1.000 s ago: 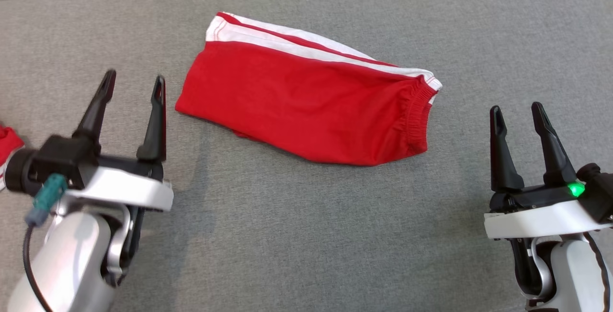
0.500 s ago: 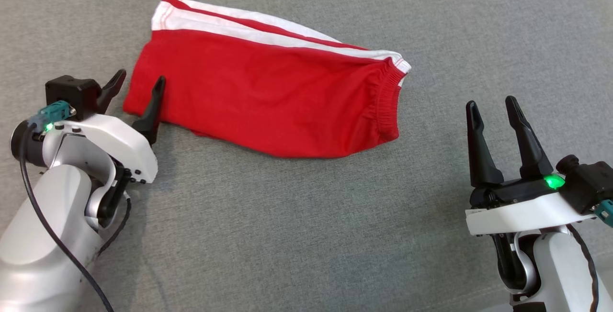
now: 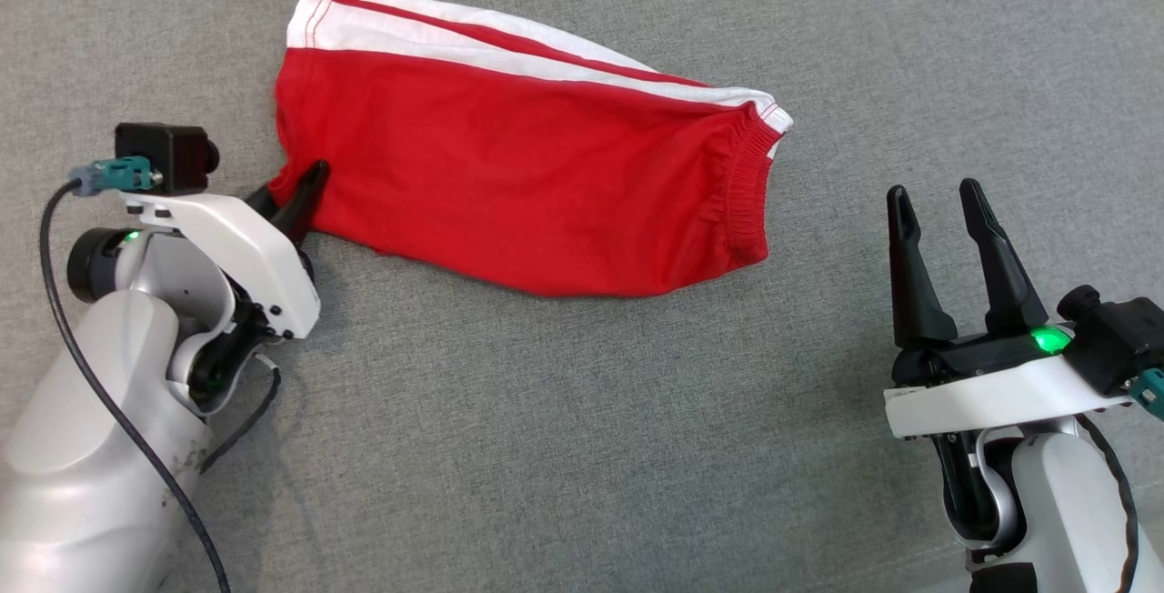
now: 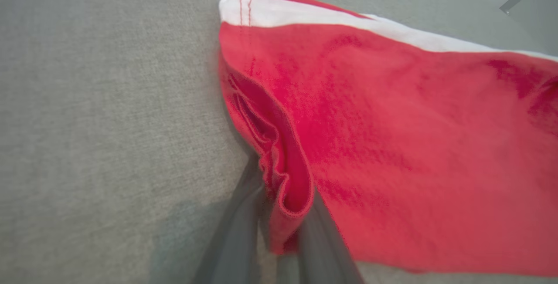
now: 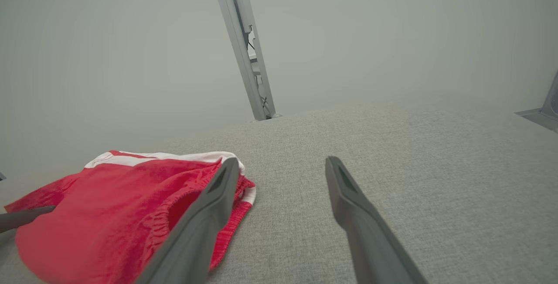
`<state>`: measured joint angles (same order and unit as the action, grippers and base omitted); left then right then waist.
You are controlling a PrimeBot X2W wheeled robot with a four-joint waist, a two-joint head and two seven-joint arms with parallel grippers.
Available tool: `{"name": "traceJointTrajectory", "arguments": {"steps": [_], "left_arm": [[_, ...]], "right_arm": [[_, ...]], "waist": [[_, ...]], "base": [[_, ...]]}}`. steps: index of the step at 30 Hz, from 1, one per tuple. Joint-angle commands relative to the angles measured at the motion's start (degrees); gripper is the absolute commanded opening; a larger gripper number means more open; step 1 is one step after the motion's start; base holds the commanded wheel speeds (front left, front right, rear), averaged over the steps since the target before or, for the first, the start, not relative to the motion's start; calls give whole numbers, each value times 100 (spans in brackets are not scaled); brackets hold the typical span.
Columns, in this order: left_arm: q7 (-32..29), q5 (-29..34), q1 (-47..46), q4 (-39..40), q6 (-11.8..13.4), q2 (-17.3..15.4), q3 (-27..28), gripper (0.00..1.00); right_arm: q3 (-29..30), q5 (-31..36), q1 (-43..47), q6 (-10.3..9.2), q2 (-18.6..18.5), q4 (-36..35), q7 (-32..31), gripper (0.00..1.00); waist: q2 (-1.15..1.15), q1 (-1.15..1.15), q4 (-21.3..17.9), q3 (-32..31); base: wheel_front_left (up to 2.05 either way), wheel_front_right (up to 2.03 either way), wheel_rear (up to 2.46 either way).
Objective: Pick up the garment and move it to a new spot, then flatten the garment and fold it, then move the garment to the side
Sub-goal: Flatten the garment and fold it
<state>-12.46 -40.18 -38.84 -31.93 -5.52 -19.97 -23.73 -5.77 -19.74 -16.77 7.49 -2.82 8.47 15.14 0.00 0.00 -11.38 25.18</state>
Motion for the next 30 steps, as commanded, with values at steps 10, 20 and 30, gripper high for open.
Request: {"name": "traceJointTrajectory", "arguments": {"steps": [10, 20, 30], "left_arm": [[977, -123, 734, 445, 215, 158, 284, 0], [1748, -79, 2067, 1771, 959, 409, 456, 0], [1763, -9, 2681, 2344, 1360, 569, 313, 100]], "right_arm": [[94, 36, 20, 1, -20, 83, 8, 100], [139, 172, 191, 1, -22, 225, 8, 100], [162, 308, 220, 1, -22, 317, -64, 100]], "waist": [[0, 0, 137, -98], [0, 0, 392, -370], [0, 0, 554, -562]], "base": [[0, 0, 0], [0, 0, 0], [0, 0, 0]]}}
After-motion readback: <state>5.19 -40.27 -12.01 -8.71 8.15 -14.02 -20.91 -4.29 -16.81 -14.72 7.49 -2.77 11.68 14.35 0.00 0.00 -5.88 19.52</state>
